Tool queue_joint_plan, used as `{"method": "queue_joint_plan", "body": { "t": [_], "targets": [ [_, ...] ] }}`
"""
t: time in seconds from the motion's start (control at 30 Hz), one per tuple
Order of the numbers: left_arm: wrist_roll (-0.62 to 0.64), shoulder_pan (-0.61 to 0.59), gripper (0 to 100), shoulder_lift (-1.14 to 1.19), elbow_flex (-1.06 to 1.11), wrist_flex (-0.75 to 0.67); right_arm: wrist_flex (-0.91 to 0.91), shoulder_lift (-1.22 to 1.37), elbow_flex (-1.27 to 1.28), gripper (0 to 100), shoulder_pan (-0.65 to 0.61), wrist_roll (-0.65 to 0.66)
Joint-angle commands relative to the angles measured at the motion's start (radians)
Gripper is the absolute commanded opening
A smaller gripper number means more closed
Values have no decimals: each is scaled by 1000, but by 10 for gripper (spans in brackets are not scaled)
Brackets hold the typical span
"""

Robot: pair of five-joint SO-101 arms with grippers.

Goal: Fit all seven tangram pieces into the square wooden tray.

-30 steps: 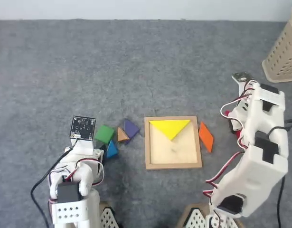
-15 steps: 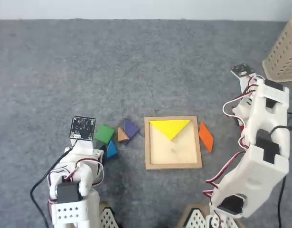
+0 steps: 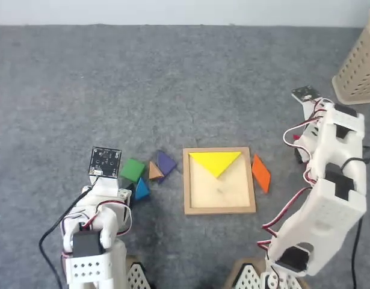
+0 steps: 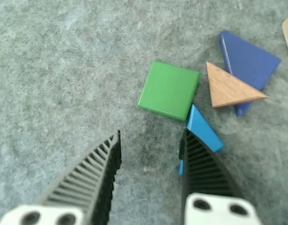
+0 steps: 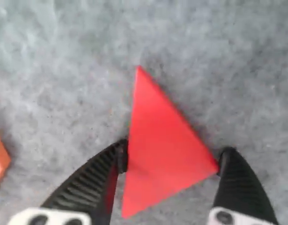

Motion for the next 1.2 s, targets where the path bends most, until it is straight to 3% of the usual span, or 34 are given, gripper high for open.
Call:
{"method": "queue_joint_plan", "body": {
  "t": [0.0,0.37,0.77,0.97,1.17],
  "targets": [
    [-8,-3,194,-17,-8,5,-4,2,-14,209,18,-48],
    [-8,-3,194,-17,-8,5,163,1,-209,191,10,-181],
    [-8,-3,194,-17,-8,5,346,-91,-299,191,-28,-230],
    [-8,-3,194,-17,-8,5,375,-352,-138,191,-147,-304],
    [-8,-3,194,-17,-8,5,372,-596,120,191,-426,-353]
  ]
}}
